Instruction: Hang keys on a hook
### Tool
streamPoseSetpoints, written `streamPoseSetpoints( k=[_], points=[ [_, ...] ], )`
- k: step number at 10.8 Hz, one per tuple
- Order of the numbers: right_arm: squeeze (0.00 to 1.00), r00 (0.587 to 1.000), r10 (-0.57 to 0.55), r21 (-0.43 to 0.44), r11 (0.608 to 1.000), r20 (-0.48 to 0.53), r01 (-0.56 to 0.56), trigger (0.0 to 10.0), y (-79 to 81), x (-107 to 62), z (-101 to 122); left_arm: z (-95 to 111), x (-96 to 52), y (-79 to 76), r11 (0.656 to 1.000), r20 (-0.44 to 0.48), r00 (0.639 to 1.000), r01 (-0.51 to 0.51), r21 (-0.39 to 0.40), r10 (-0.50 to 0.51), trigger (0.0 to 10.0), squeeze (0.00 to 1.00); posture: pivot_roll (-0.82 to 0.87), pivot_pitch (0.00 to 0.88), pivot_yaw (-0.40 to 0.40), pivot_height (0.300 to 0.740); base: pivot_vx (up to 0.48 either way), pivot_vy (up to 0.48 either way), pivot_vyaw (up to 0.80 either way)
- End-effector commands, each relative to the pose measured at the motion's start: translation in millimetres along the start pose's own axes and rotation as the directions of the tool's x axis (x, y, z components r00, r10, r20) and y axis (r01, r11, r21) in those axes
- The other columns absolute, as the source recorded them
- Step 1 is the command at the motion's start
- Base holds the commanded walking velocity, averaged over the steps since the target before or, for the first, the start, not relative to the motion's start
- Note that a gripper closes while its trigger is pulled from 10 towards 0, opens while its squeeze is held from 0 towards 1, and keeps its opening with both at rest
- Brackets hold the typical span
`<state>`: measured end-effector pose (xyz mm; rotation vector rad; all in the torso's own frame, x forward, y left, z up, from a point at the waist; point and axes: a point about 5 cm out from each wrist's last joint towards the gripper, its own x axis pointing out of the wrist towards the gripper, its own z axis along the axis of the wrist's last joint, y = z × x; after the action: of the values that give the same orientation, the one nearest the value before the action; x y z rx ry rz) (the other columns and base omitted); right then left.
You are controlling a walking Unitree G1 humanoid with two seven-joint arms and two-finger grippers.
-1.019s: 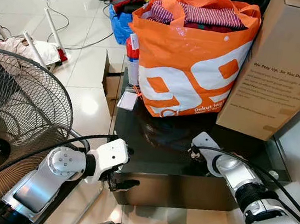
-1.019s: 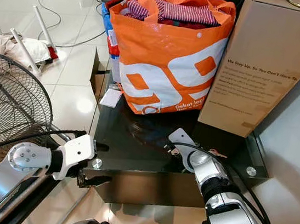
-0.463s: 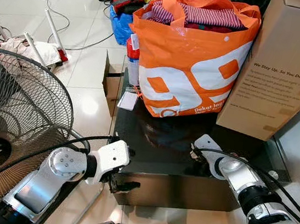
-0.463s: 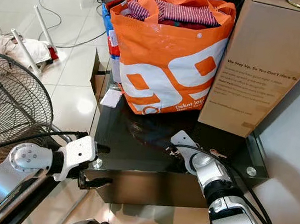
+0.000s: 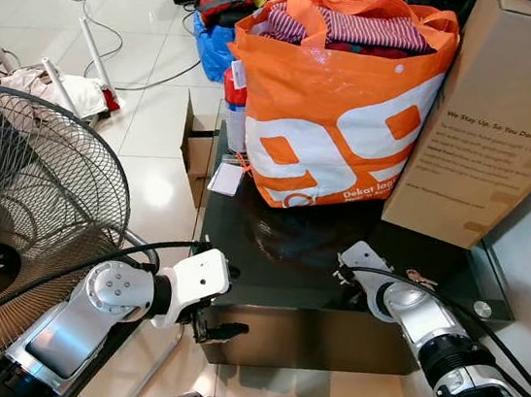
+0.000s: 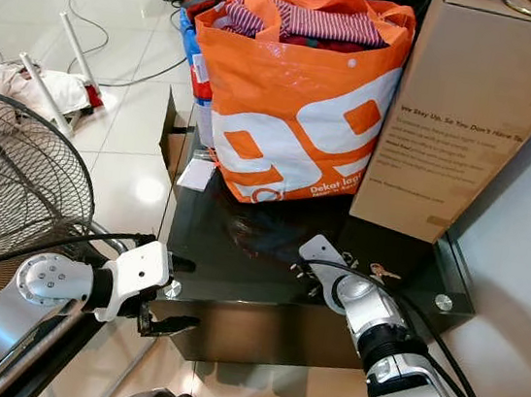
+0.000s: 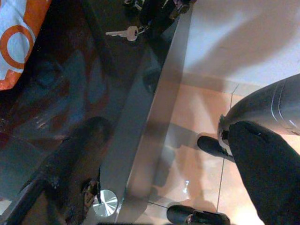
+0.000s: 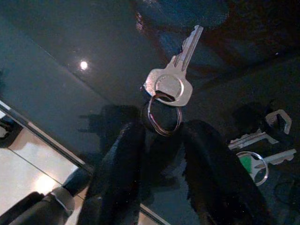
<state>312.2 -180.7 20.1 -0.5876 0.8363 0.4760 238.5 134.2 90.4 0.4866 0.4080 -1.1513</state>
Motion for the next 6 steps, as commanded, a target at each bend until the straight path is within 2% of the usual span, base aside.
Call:
streamPoseSetpoints(
  k=[1,6],
  points=[
    [0.00,0.998,0.005,0.030,1.000,-0.061,-0.003,0.0,5.2,2.0,-17.4,0.1,-0.6,2.3,1.000,-0.013,1.000,0.000,0.008,0.000,10.0,1.00,-0.12,0.097,0.104,0.740,0.000,0.000,0.00],
    [0.00,0.999,-0.027,0.056,0.998,-0.043,0.029,0.0,5.2,2.6,-16.7,-0.7,-0.6,3.3,1.000,-0.019,1.000,0.002,0.012,-0.002,10.0,1.00,-0.12,0.103,0.107,0.740,0.000,0.000,0.00]
  ],
)
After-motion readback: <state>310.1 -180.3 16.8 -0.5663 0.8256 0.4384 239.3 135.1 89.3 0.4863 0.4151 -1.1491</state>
